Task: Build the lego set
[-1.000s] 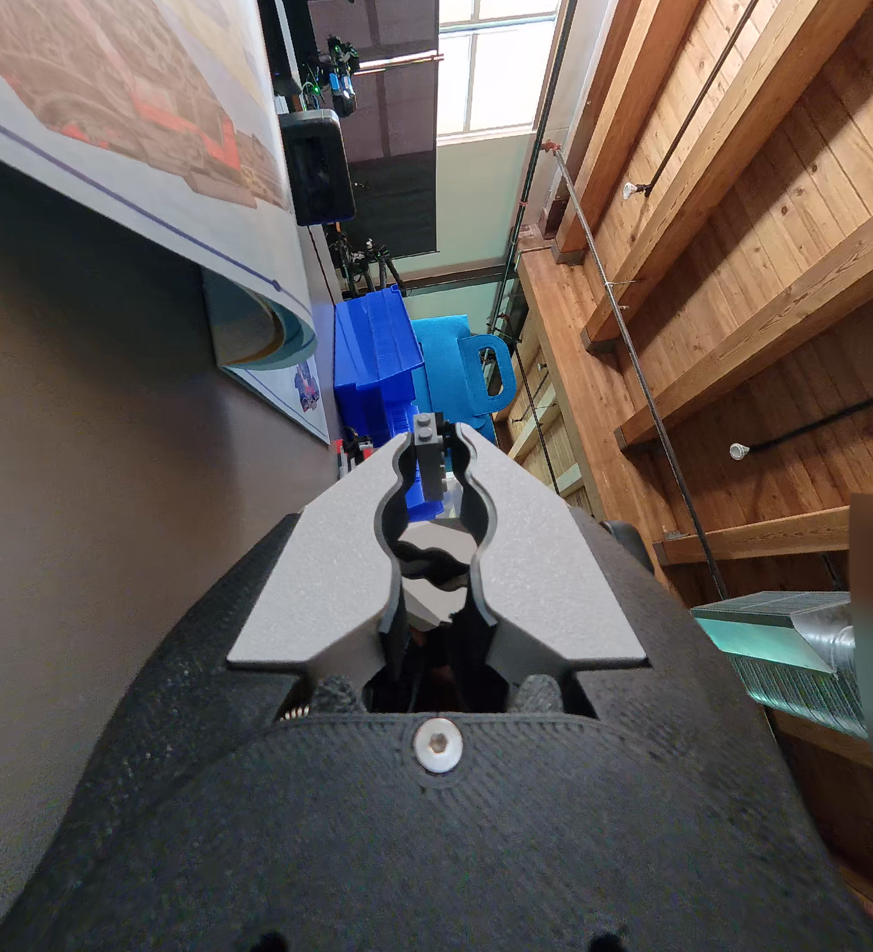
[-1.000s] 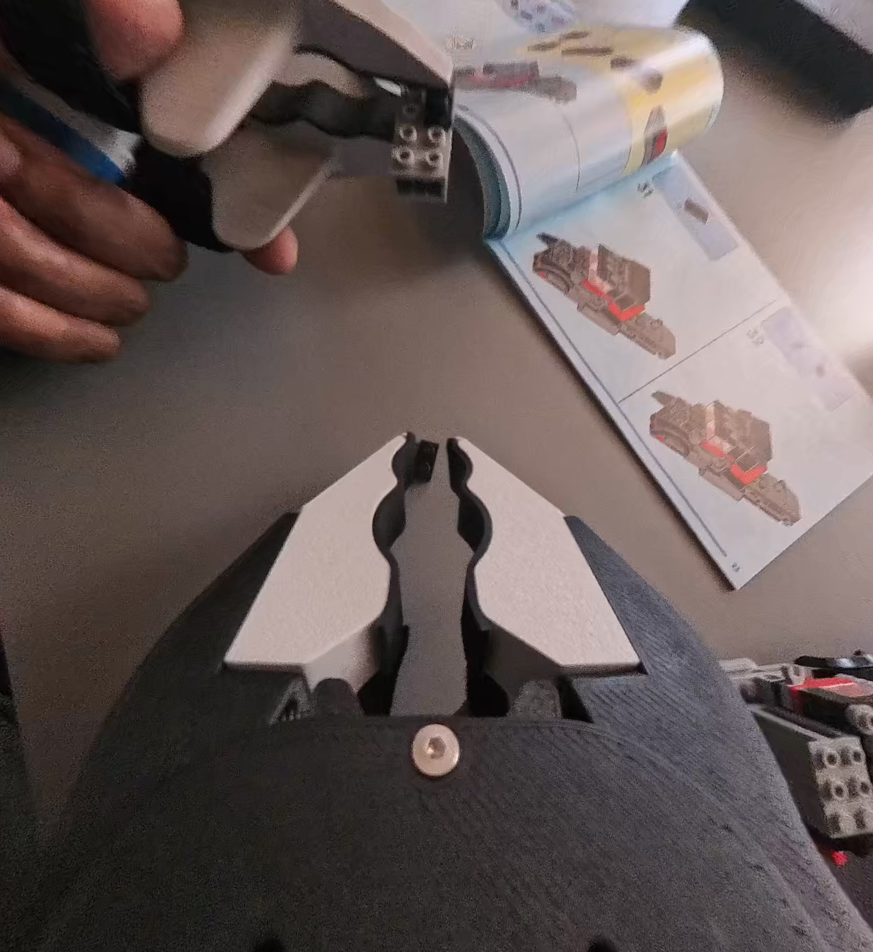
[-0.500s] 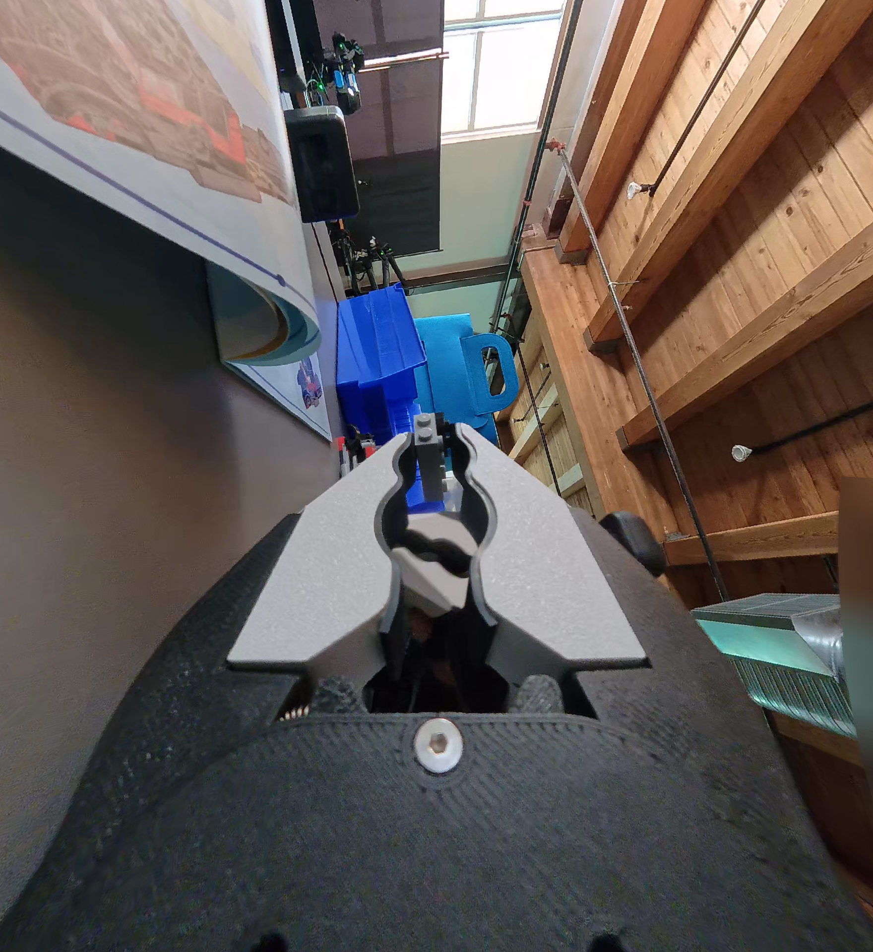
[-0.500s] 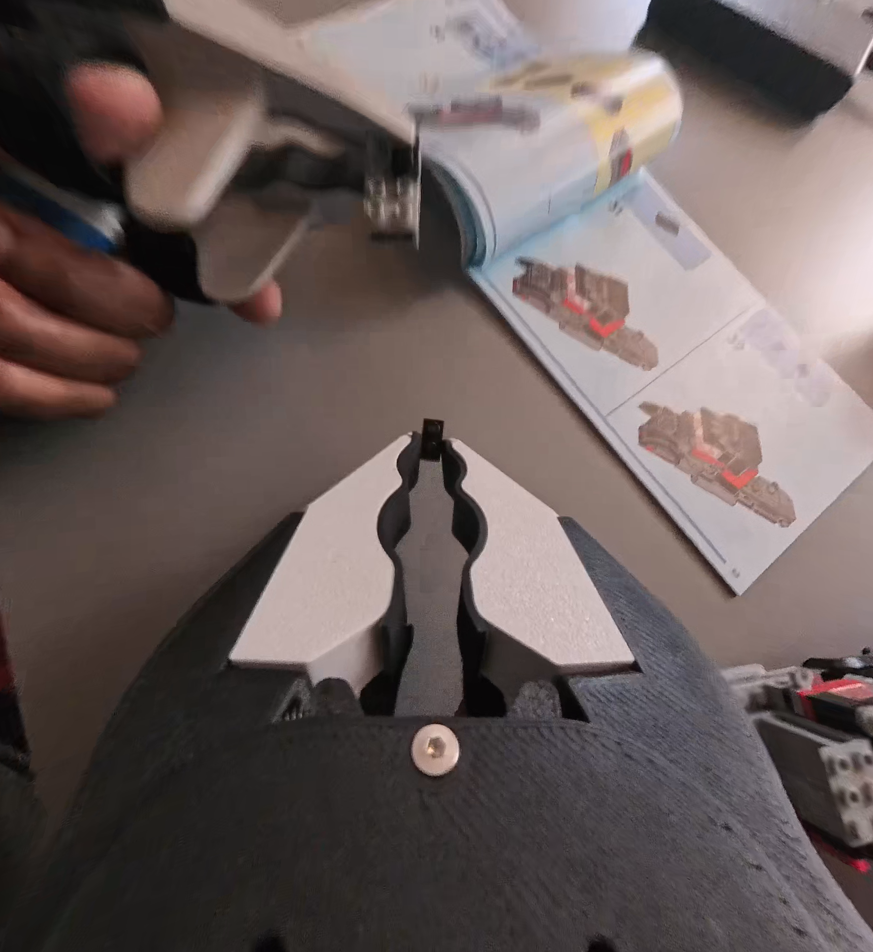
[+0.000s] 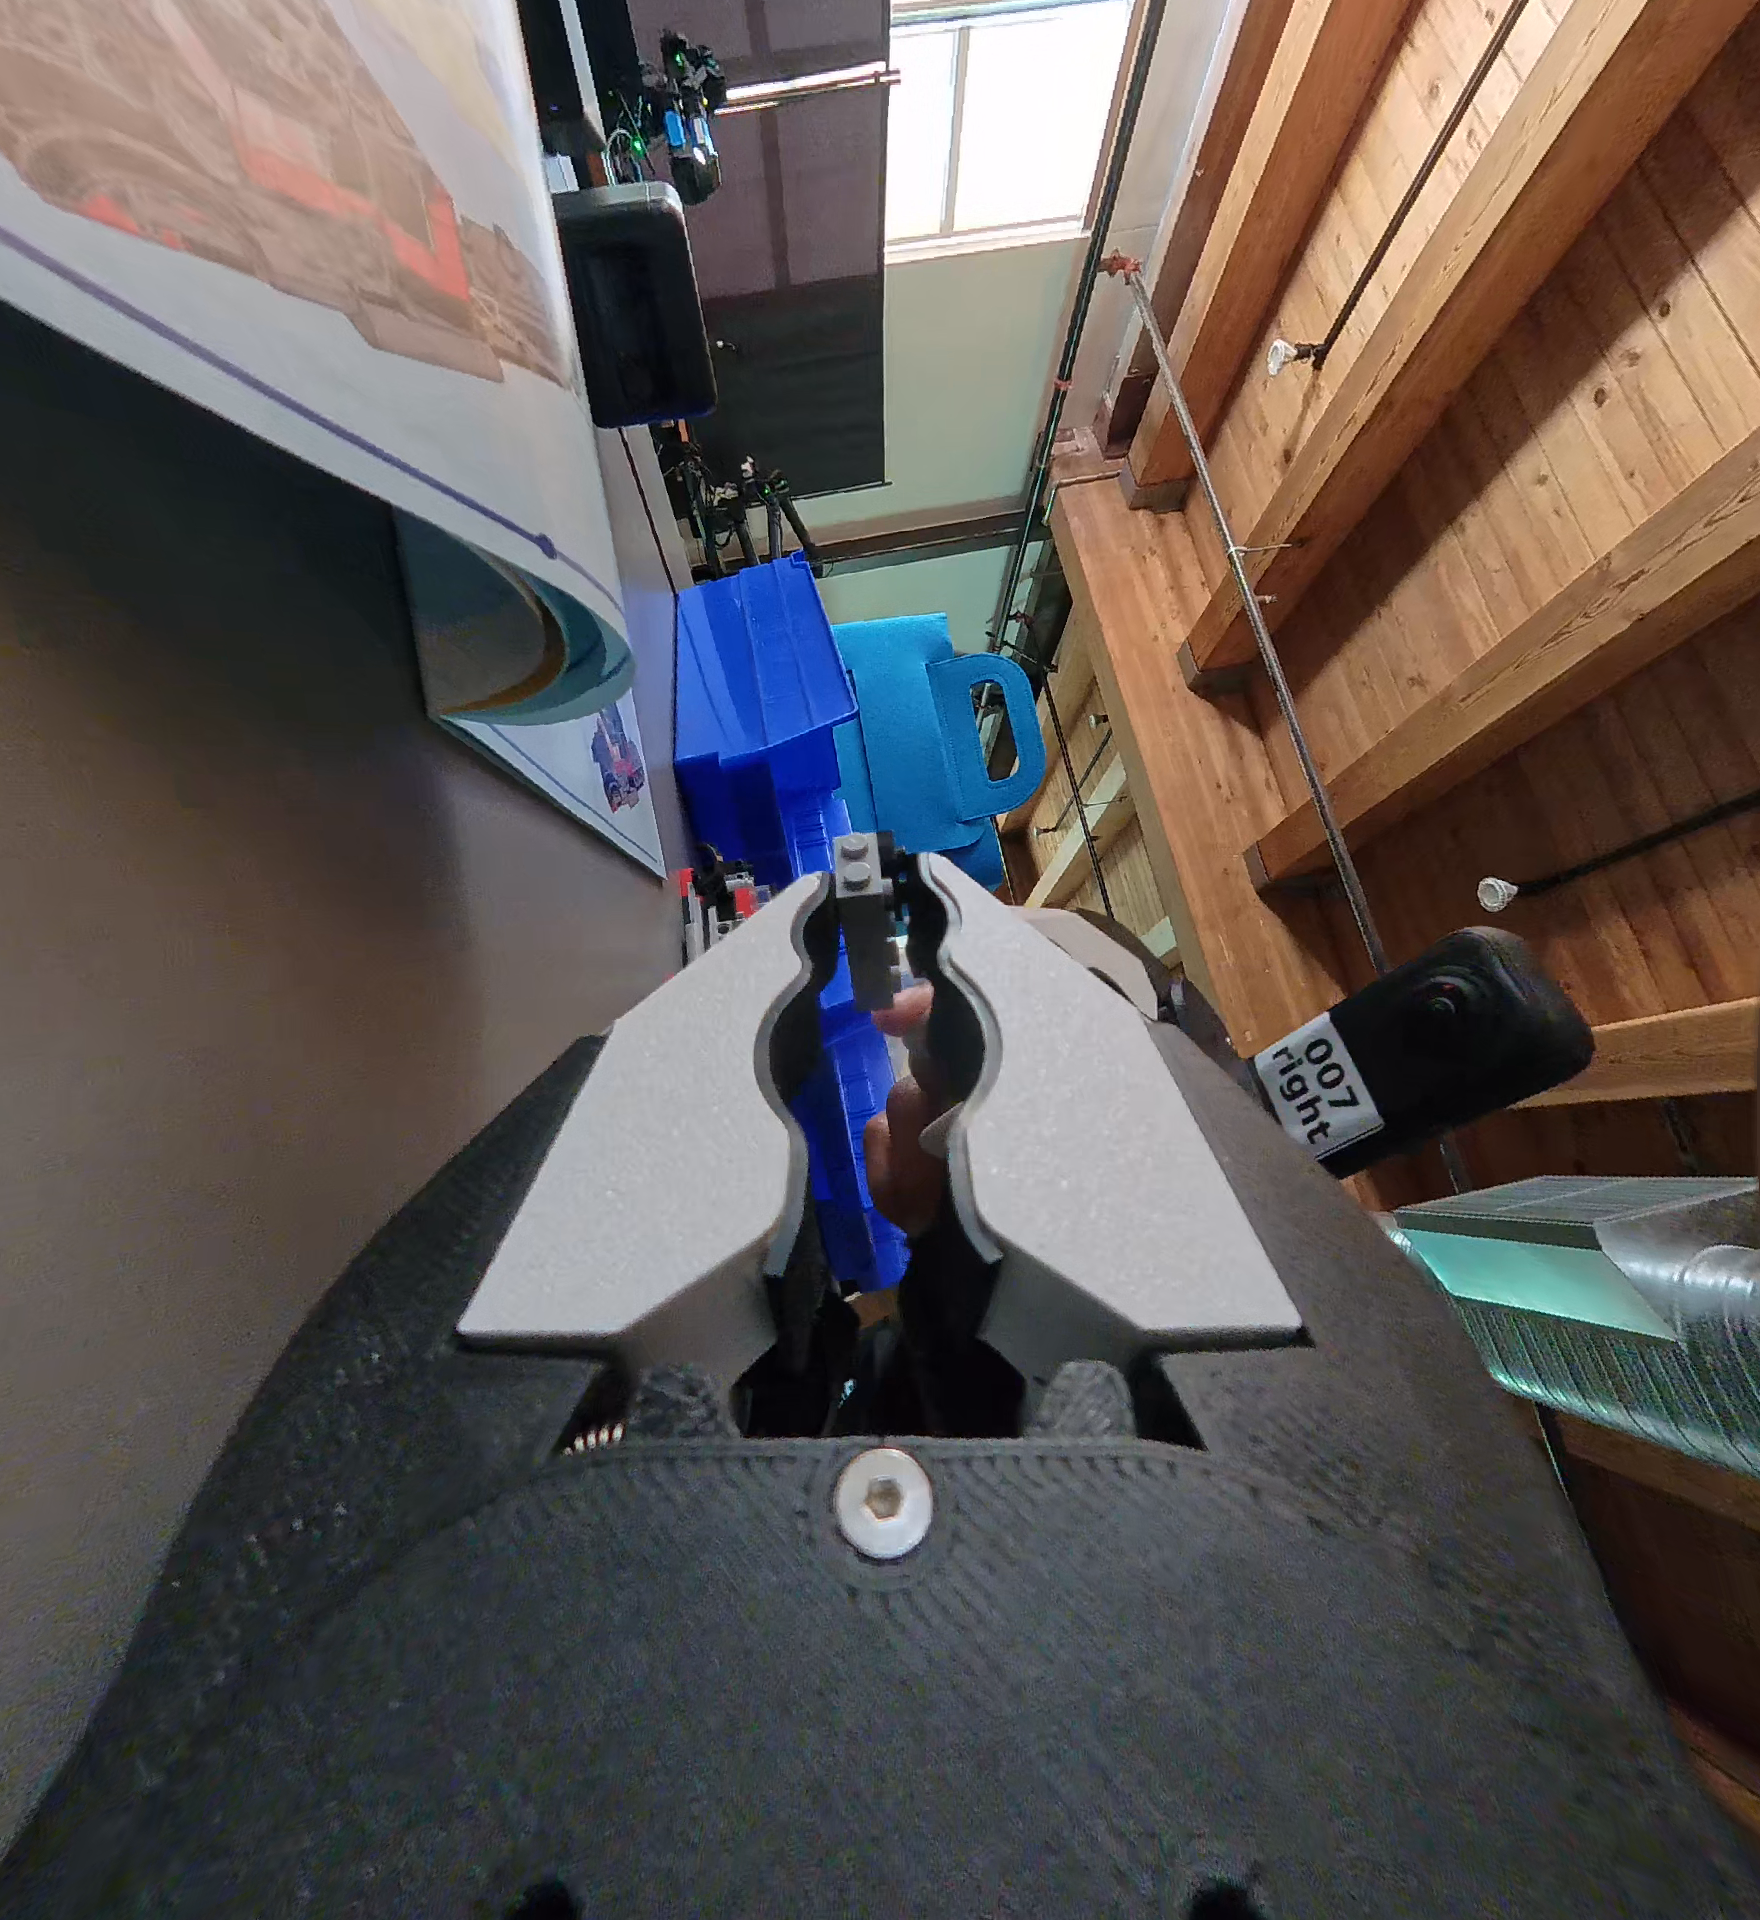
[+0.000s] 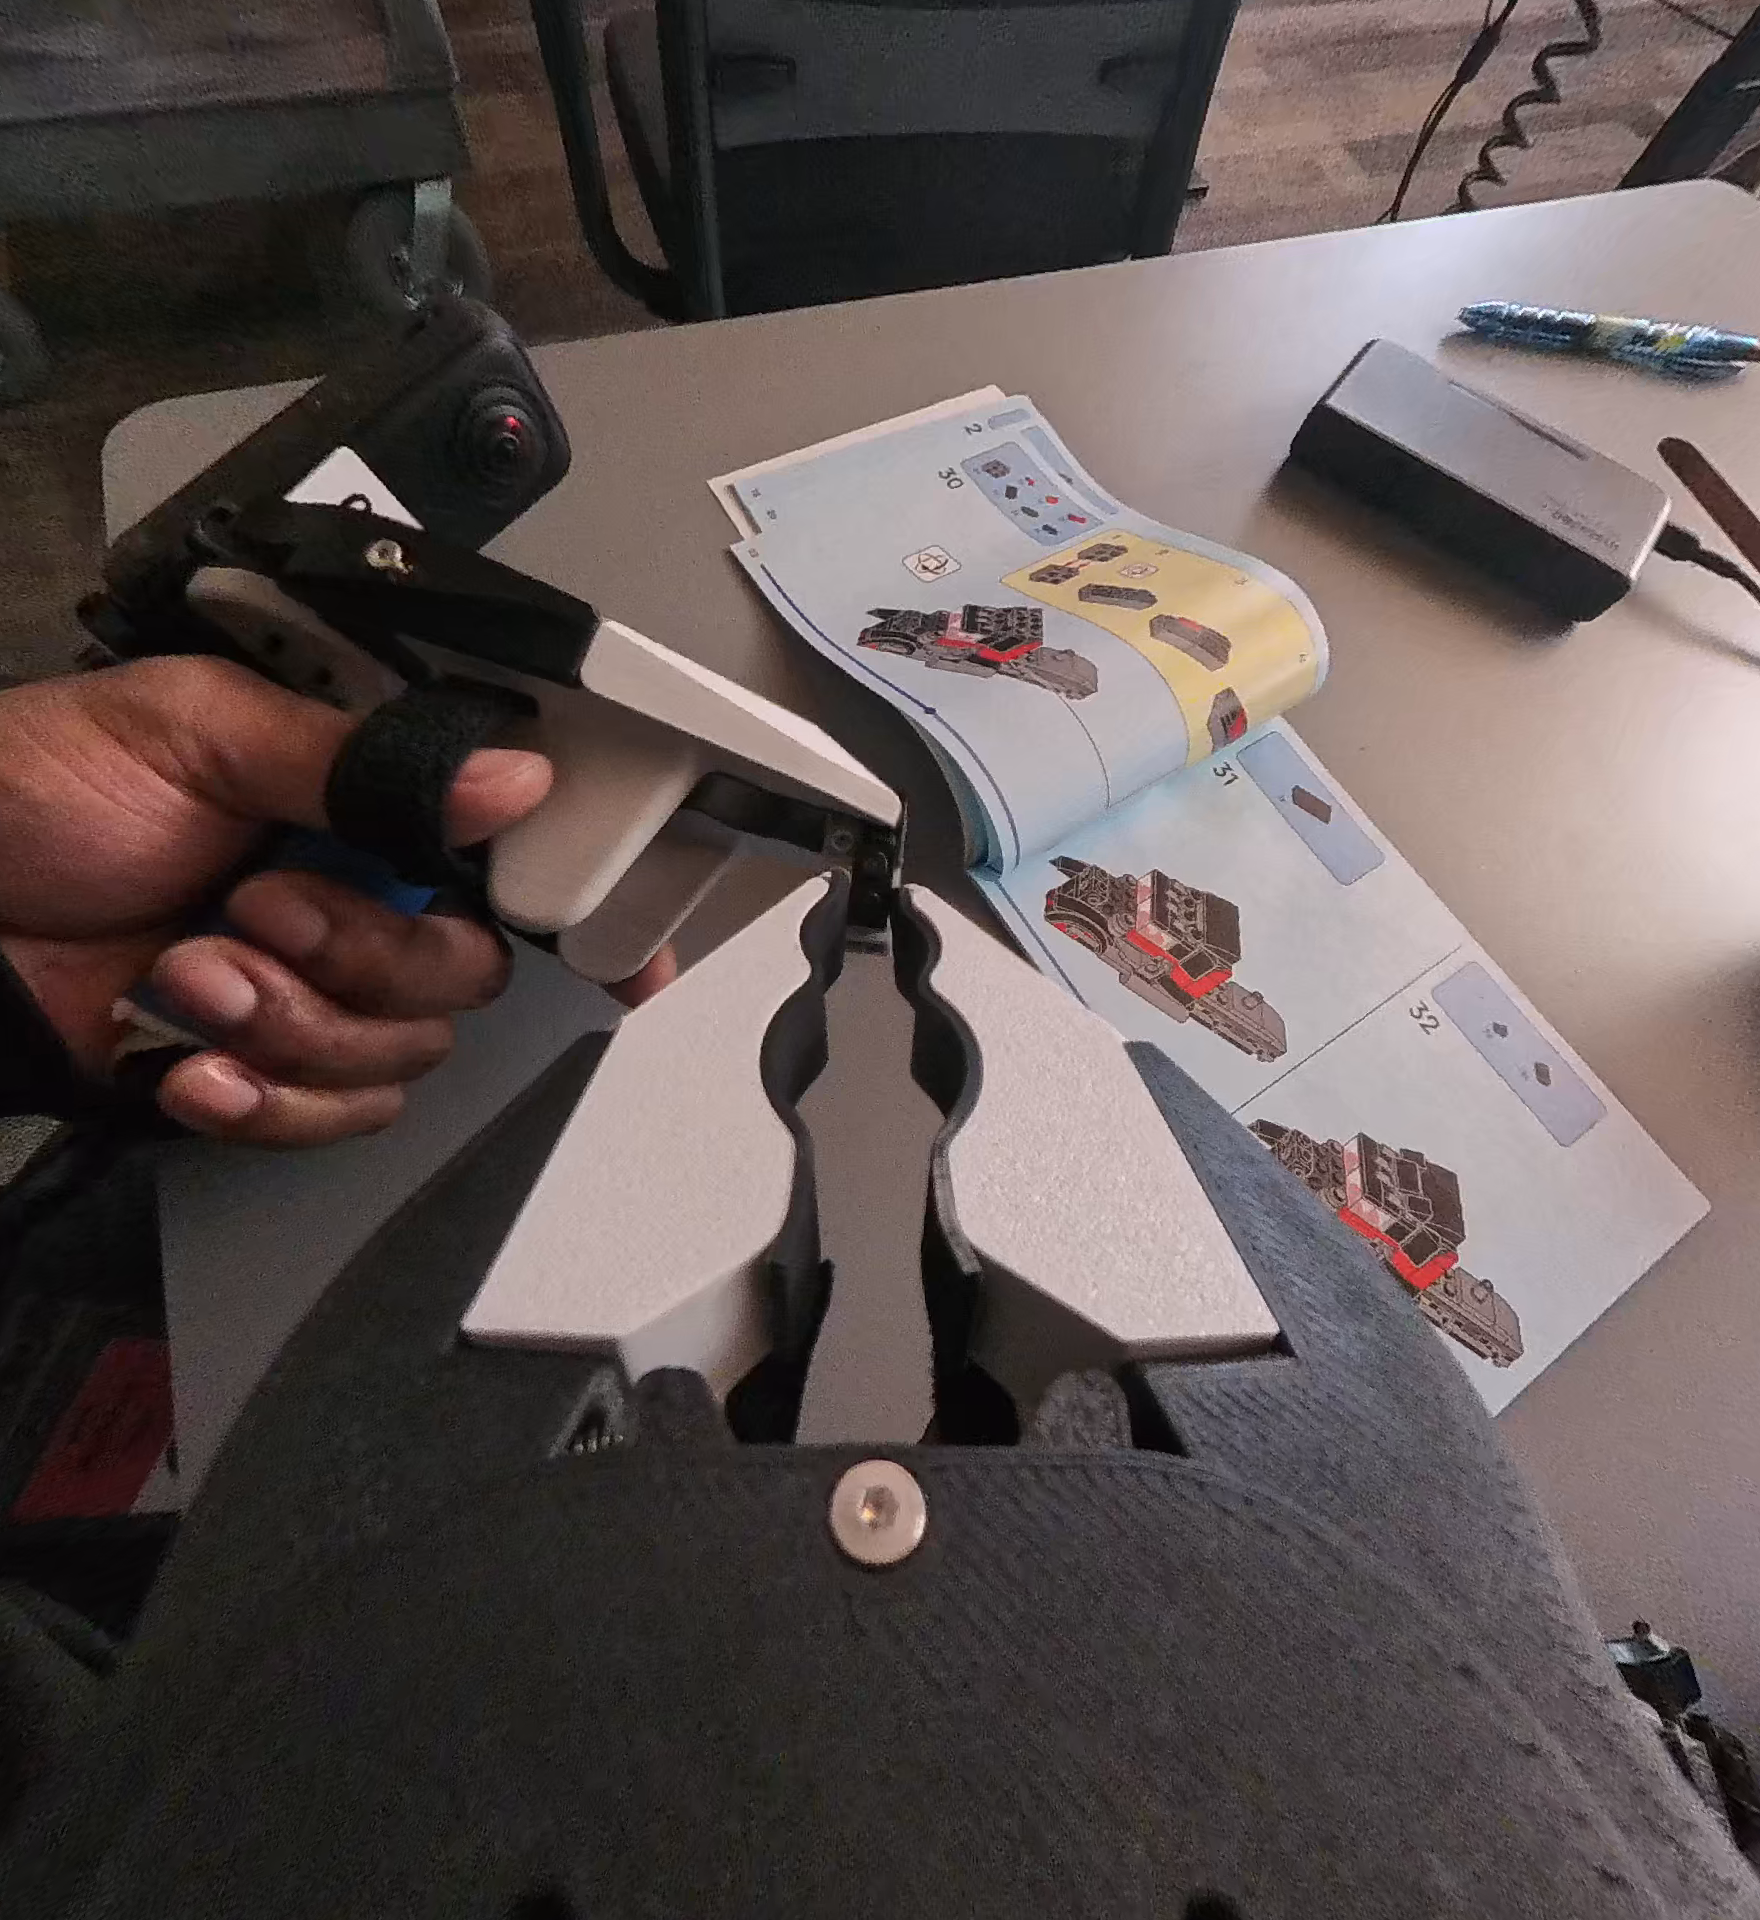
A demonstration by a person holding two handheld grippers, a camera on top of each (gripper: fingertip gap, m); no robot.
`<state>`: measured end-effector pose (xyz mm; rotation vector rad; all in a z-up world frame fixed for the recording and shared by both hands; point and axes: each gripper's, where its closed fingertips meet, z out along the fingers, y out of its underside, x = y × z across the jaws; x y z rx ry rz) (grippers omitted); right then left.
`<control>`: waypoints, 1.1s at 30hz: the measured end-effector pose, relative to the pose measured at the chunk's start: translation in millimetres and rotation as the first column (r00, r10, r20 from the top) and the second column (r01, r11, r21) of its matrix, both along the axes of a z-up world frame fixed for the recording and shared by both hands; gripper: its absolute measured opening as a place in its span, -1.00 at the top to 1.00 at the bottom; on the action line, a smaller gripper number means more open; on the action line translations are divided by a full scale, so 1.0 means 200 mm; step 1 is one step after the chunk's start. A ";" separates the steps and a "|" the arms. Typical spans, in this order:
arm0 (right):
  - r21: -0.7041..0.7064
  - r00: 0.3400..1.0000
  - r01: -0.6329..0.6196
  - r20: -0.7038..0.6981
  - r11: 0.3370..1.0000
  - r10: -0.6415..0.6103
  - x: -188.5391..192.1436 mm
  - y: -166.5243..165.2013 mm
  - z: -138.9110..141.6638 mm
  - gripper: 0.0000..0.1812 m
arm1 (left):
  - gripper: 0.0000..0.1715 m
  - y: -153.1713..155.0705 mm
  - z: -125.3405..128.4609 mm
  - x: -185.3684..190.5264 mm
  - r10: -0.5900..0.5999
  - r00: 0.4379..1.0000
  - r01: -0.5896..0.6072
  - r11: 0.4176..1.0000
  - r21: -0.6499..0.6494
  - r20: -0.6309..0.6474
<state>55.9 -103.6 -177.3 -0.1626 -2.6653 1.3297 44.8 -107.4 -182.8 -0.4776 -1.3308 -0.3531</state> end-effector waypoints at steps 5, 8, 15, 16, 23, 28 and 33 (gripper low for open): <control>0.020 1.000 -0.006 0.000 1.000 0.006 0.00 -0.01 -0.01 0.91 | 0.84 0.00 0.00 0.00 -0.001 1.000 0.001 1.000 0.004 0.001; 0.024 1.000 0.000 -0.003 1.000 0.000 -0.01 0.00 -0.02 0.91 | 0.84 0.00 0.00 0.00 -0.002 1.000 0.002 1.000 0.006 0.001; 0.022 1.000 -0.003 -0.002 1.000 0.003 0.00 0.00 -0.01 0.83 | 0.84 0.00 0.00 0.00 0.000 1.000 0.000 1.000 0.006 0.000; 0.017 1.000 -0.001 0.000 1.000 0.001 0.00 0.01 -0.01 0.82 | 0.84 0.00 0.00 0.00 0.000 1.000 0.000 1.000 0.007 -0.001; -0.074 0.993 0.068 0.096 0.995 -0.061 -0.01 0.06 0.03 0.71 | 0.84 0.00 0.00 0.00 -0.006 1.000 0.006 1.000 0.020 -0.004; -0.247 0.950 0.199 0.285 0.948 -0.126 0.00 0.11 0.07 0.69 | 0.84 0.00 0.01 0.00 -0.016 1.000 0.016 1.000 0.023 -0.007; -0.327 0.888 0.304 0.438 0.895 -0.141 0.03 0.16 0.07 0.68 | 0.84 0.03 0.01 0.02 -0.033 0.999 0.033 0.999 0.016 -0.010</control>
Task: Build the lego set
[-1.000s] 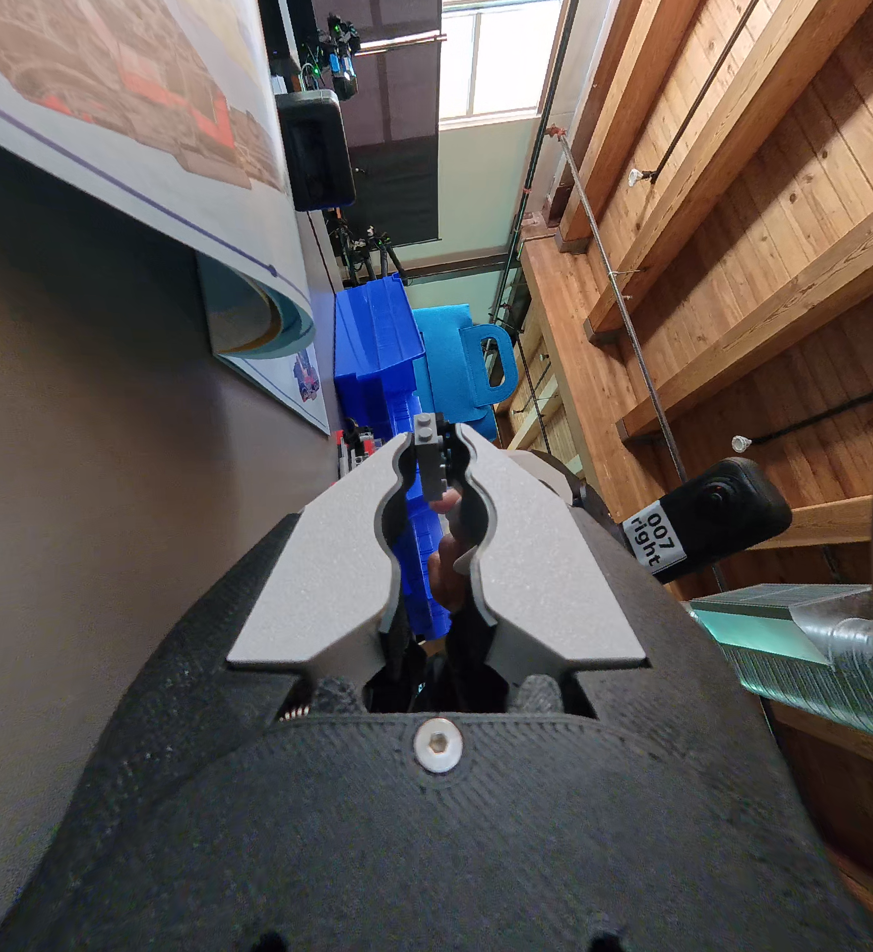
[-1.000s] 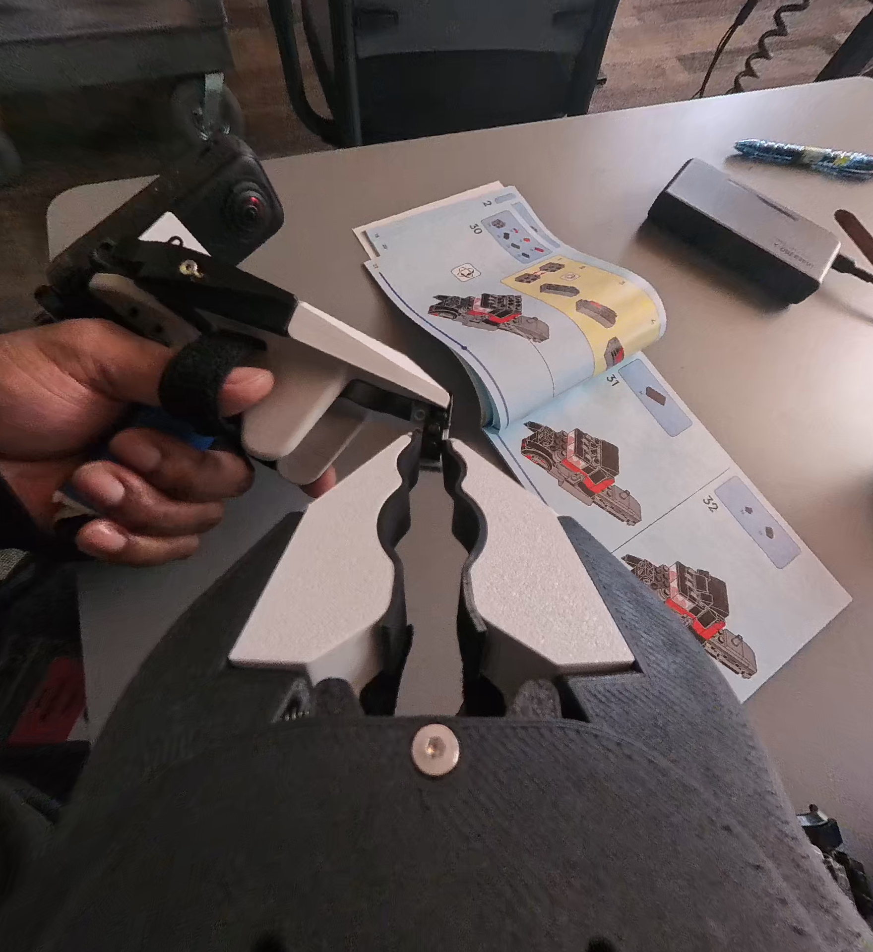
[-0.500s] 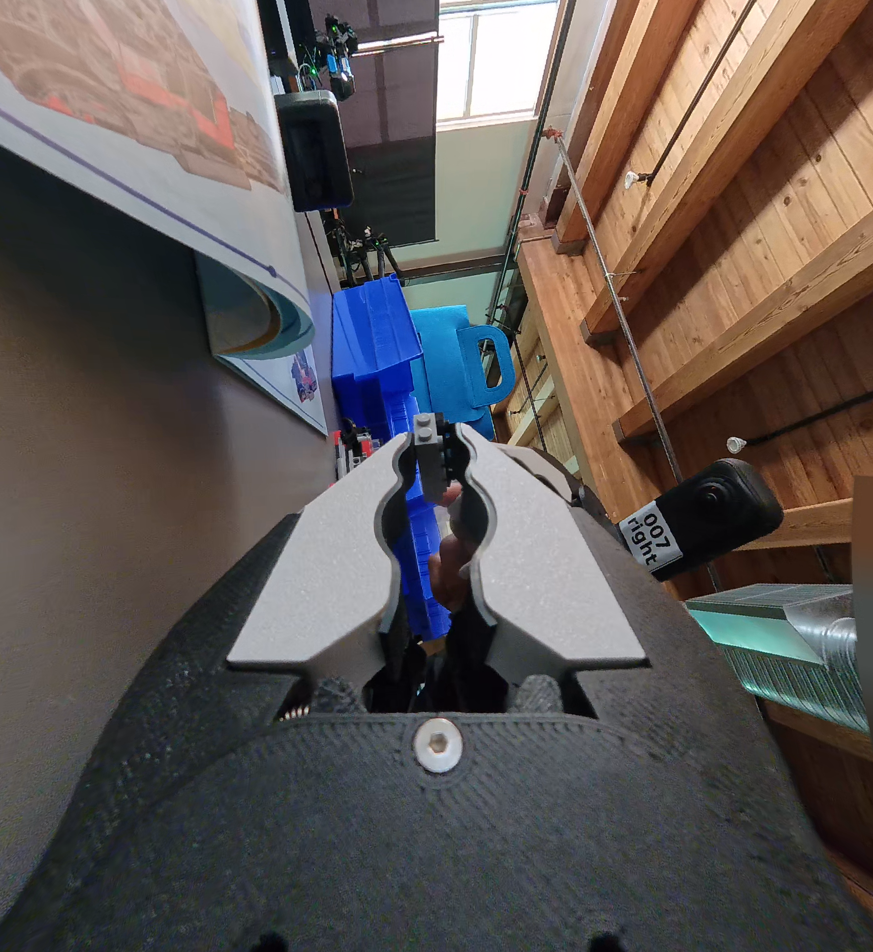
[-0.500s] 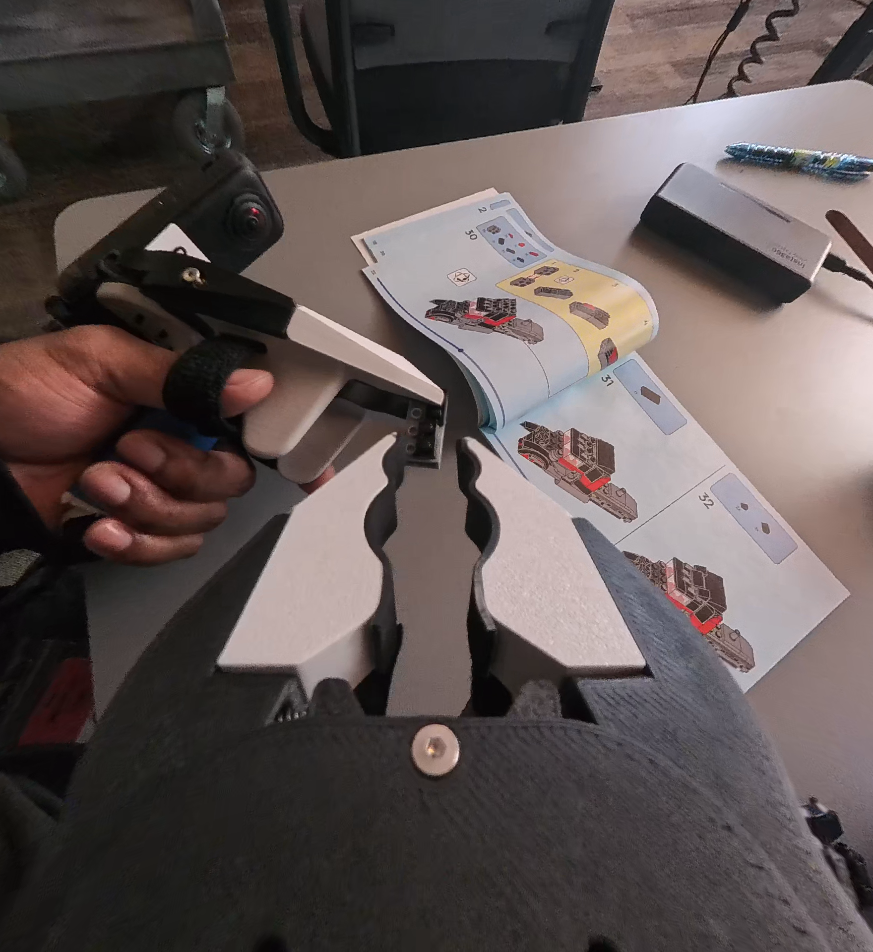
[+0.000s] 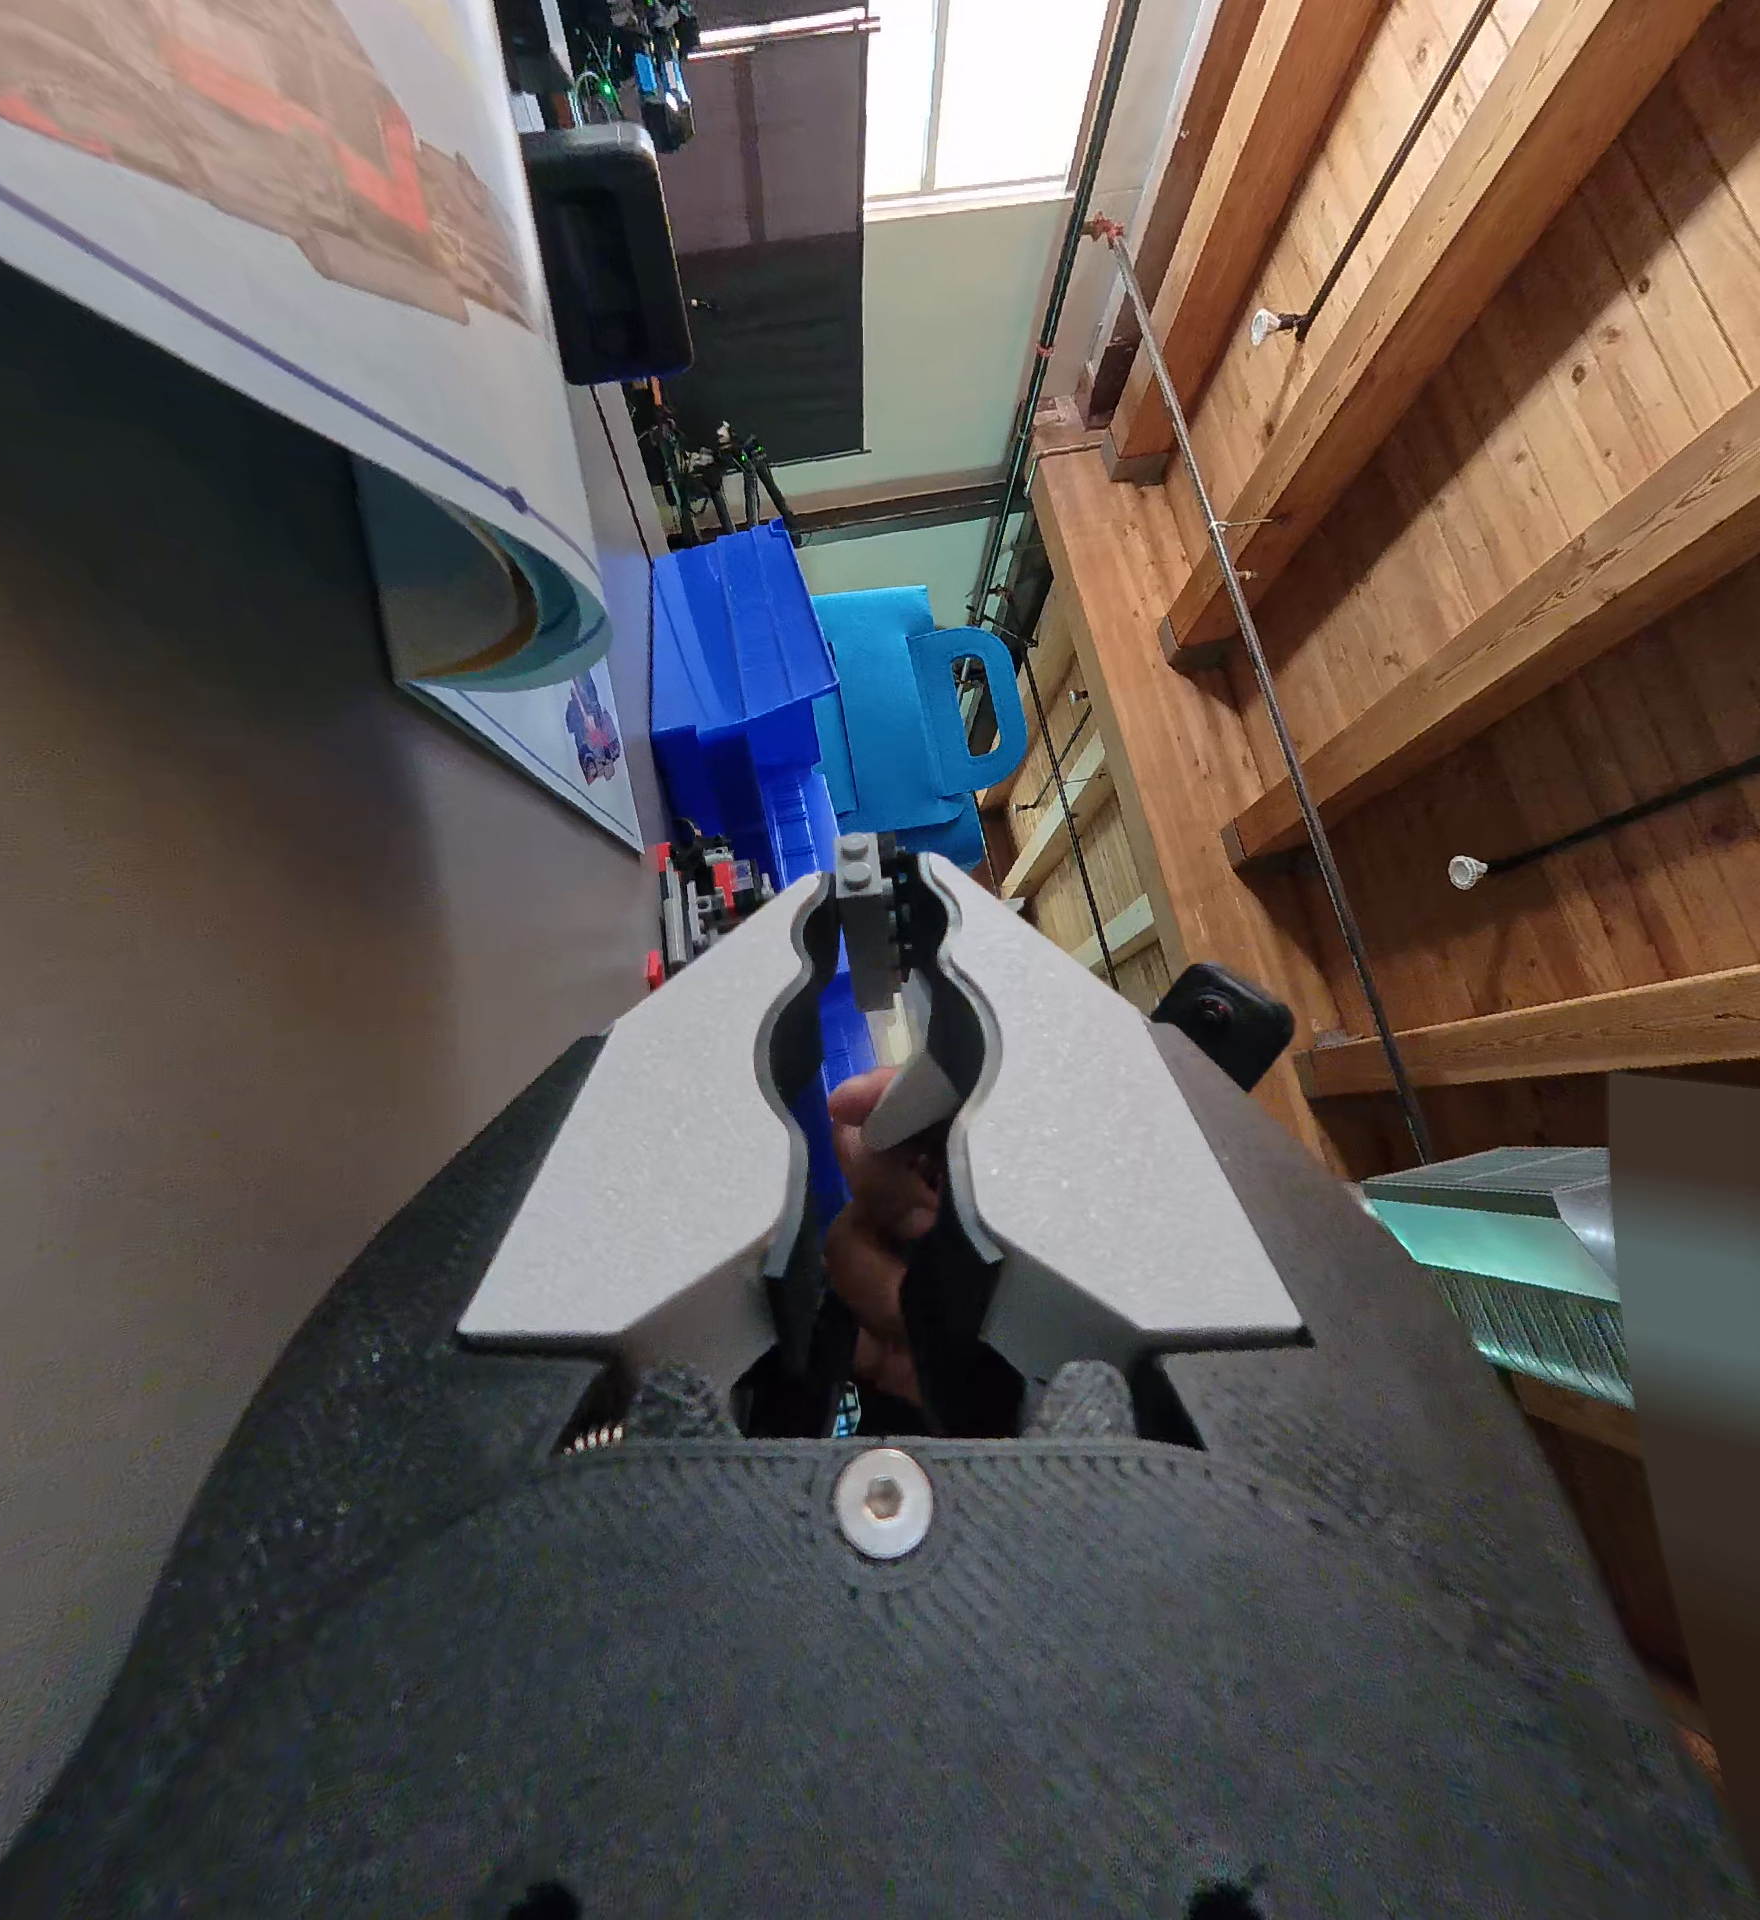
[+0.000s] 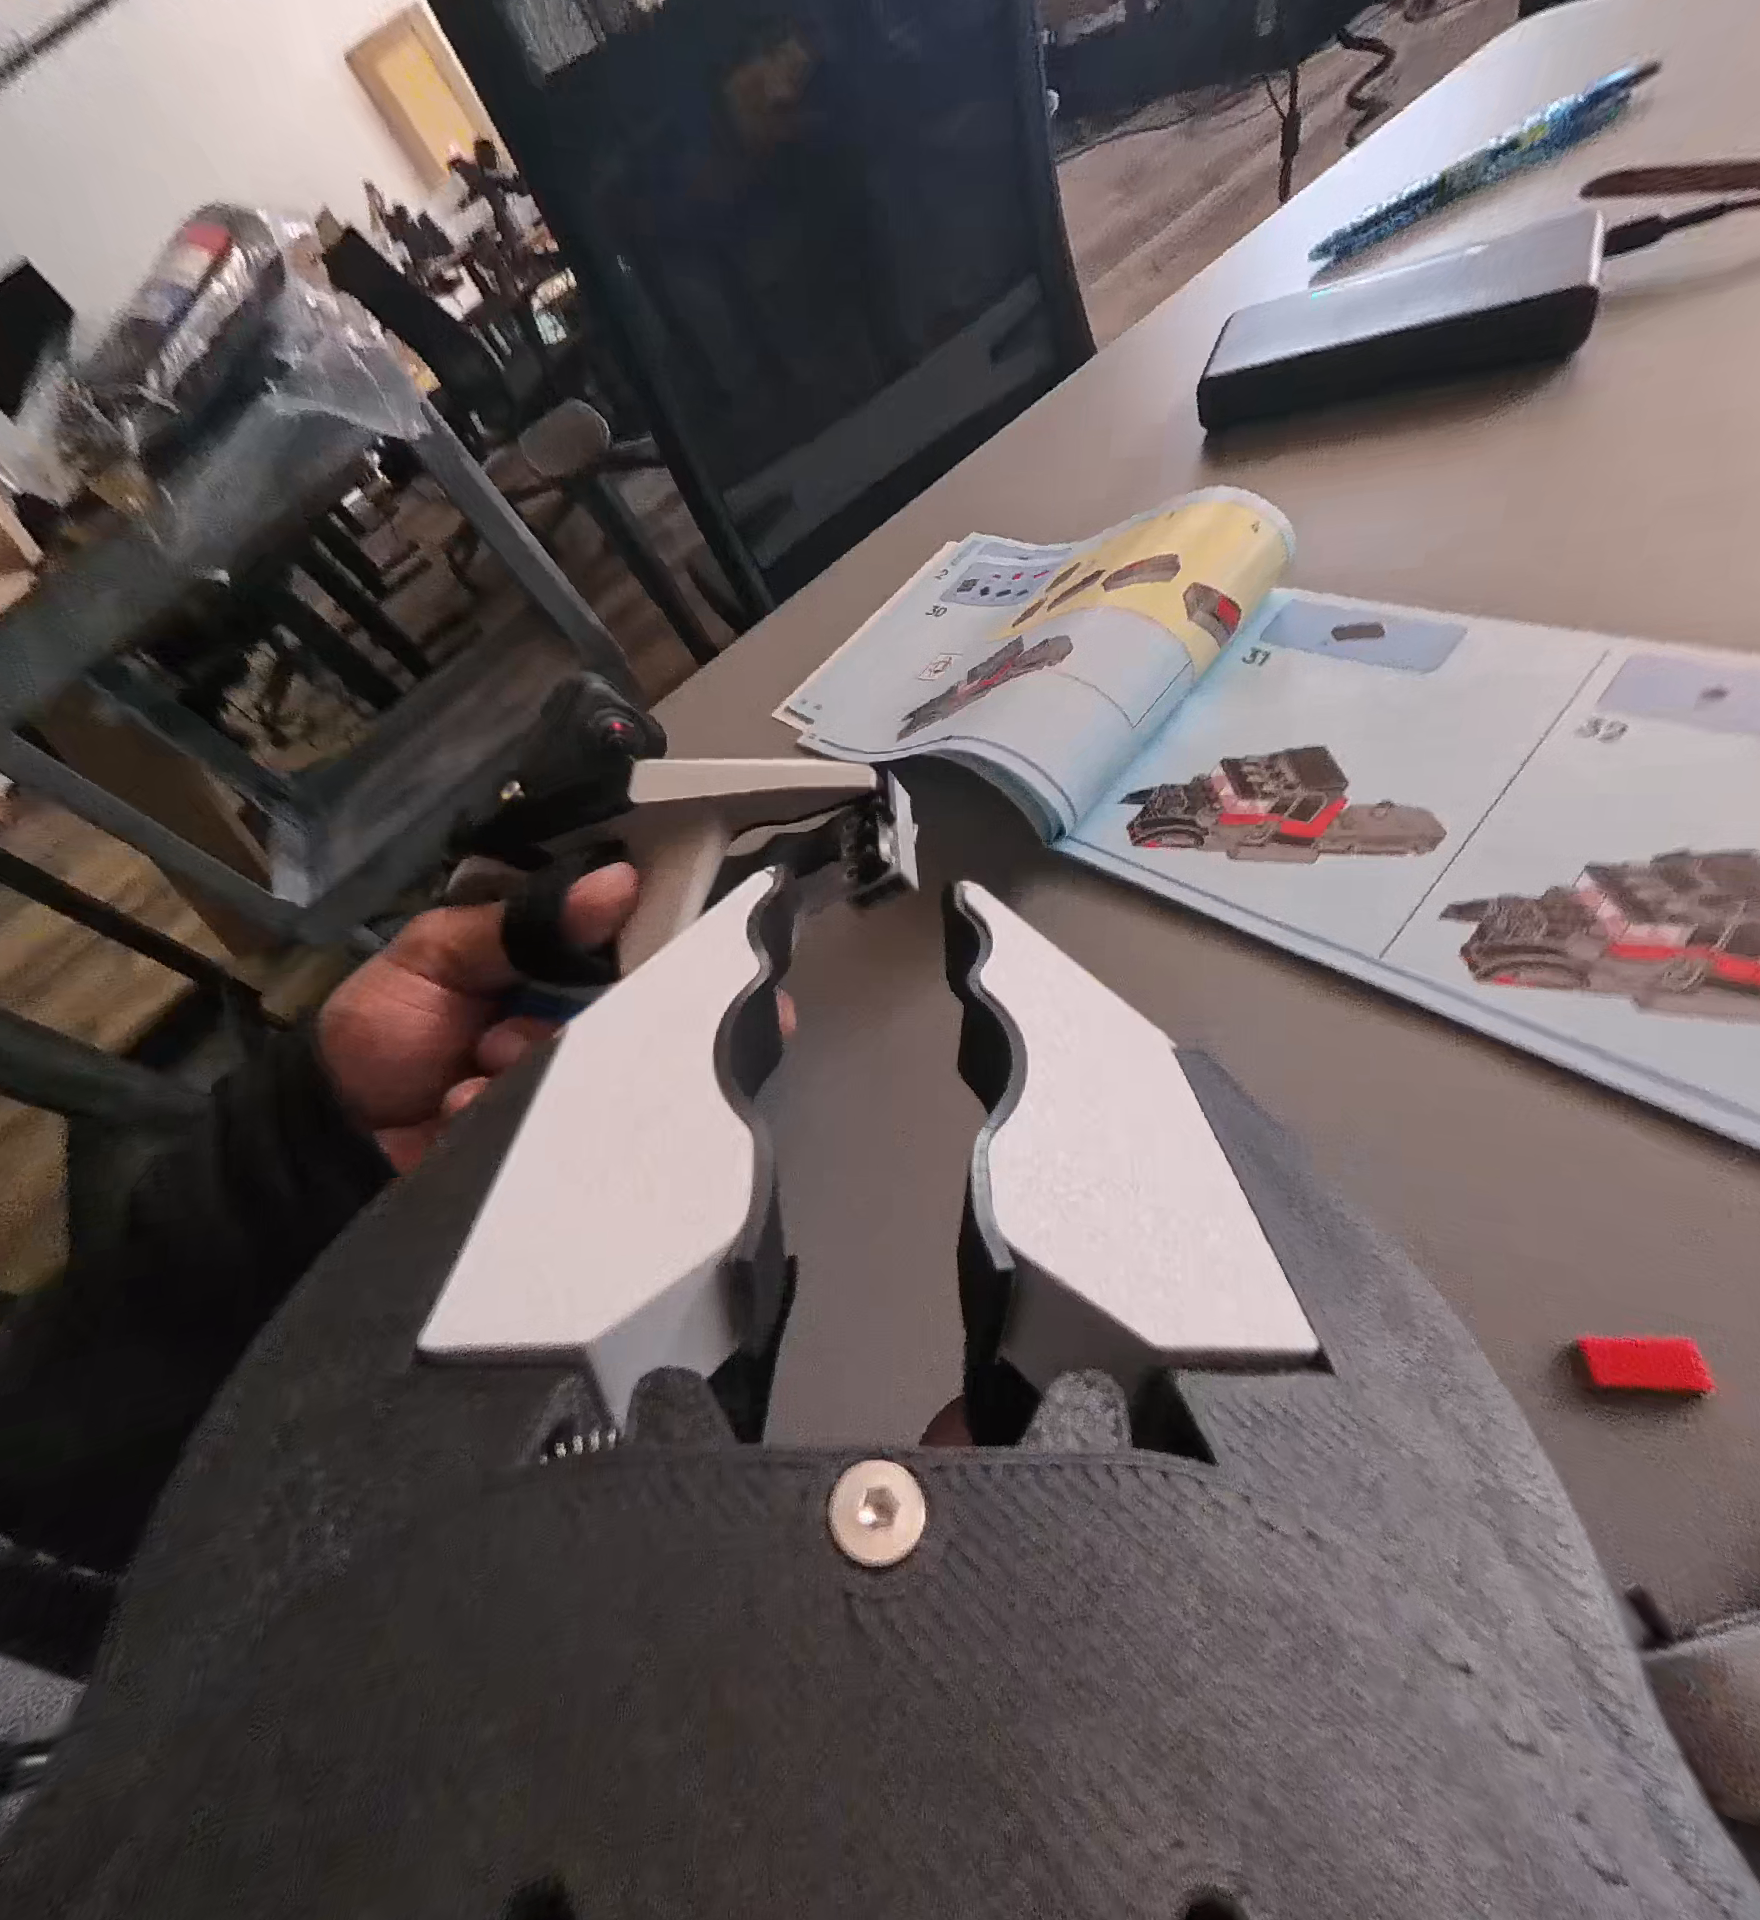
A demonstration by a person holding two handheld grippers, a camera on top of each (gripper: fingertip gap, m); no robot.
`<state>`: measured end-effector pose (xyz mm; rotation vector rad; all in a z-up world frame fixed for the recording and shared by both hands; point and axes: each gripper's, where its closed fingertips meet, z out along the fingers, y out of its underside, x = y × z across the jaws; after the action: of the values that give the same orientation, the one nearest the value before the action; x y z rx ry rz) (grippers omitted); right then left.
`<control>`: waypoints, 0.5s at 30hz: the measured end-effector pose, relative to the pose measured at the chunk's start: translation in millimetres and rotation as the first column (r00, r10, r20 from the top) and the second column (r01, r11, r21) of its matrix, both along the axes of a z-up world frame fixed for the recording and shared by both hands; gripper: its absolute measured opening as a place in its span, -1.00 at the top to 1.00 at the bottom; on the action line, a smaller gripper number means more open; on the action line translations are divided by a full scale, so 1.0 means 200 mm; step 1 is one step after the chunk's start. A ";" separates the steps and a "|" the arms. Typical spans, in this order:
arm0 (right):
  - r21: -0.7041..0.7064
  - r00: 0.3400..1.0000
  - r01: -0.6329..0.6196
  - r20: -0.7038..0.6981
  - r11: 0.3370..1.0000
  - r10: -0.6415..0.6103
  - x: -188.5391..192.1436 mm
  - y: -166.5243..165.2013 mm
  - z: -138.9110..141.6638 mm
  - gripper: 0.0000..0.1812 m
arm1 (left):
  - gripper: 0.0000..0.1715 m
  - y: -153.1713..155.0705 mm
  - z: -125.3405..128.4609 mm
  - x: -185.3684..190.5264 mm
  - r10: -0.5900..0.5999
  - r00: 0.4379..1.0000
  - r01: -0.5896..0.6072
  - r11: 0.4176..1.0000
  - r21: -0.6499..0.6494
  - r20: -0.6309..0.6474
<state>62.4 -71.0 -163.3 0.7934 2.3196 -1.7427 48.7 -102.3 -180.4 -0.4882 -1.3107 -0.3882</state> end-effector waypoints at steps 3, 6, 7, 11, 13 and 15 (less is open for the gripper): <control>-0.031 0.998 0.017 0.056 0.999 -0.016 0.01 0.05 0.00 0.66 | 0.84 0.04 0.01 0.02 -0.030 1.000 0.030 1.000 0.002 -0.002; -0.088 0.993 0.033 0.114 0.996 -0.023 0.00 0.10 0.03 0.65 | 0.83 0.11 0.03 0.04 -0.086 0.996 0.087 0.996 0.033 -0.019; -0.105 0.990 0.034 0.137 0.994 -0.019 0.00 0.11 0.04 0.65 | 0.83 0.13 0.03 0.04 -0.102 0.995 0.102 0.994 0.031 -0.023; -0.131 0.977 0.015 0.211 0.991 0.013 0.02 0.11 0.02 0.59 | 0.84 0.16 0.03 0.06 -0.134 0.990 0.134 0.991 -0.006 -0.036; -0.144 0.969 -0.011 0.245 0.990 0.046 0.04 0.09 0.01 0.57 | 0.84 0.17 0.04 0.06 -0.145 0.988 0.145 0.989 -0.008 -0.042; -0.146 0.964 -0.016 0.260 0.989 0.054 0.05 0.07 0.00 0.55 | 0.84 0.17 0.04 0.06 -0.155 0.987 0.155 0.988 -0.002 -0.050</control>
<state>71.9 -57.3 -163.5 0.8915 2.0017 -1.6526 61.6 -67.7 -171.8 -0.5974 -1.2273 -0.5032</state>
